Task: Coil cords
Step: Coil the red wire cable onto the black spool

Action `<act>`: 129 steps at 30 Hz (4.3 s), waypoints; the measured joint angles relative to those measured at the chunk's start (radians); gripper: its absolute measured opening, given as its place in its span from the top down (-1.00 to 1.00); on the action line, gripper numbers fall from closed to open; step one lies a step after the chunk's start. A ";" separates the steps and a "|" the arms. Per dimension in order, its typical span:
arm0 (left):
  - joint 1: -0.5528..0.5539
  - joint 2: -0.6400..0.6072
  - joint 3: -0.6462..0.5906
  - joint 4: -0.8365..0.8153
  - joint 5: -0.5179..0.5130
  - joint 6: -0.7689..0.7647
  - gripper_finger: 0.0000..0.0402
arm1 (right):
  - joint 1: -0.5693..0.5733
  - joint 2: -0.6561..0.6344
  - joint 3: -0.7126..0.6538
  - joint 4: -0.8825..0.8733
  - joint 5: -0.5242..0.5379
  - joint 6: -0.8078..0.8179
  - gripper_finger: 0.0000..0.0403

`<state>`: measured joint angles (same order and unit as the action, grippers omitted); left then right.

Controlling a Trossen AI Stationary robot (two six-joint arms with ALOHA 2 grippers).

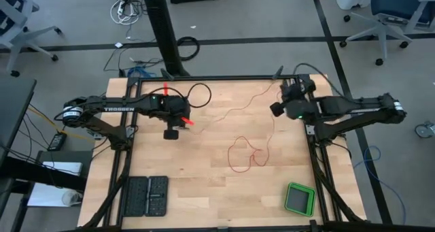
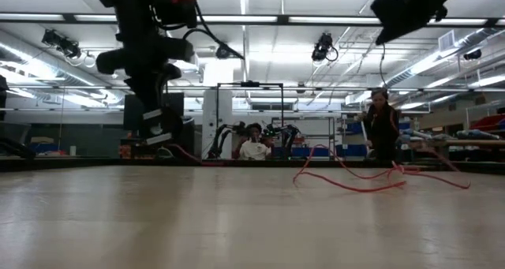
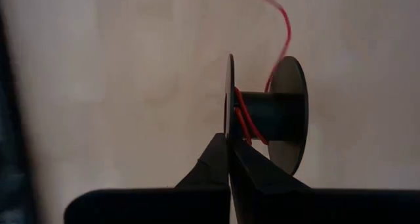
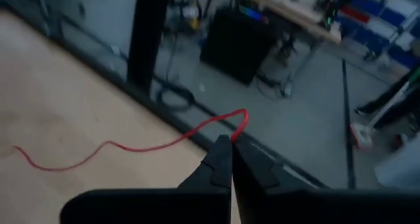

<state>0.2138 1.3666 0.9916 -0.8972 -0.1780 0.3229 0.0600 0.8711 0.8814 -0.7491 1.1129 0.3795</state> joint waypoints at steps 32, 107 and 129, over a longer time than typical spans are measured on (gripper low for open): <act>0.155 0.000 -0.001 0.211 -0.829 0.400 1.00 | 0.447 -0.173 0.000 0.887 -0.677 -0.792 1.00; 0.158 0.001 -0.001 0.925 0.575 -0.274 1.00 | 0.175 0.027 0.000 0.105 0.090 -0.180 0.99; 0.166 0.000 -0.001 0.609 0.031 -0.114 1.00 | 0.080 0.003 0.000 0.176 0.460 -0.372 1.00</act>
<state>0.3798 1.3670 0.9905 -0.2886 -0.1466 0.2087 0.1398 0.8741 0.8810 -0.5728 1.5726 0.0073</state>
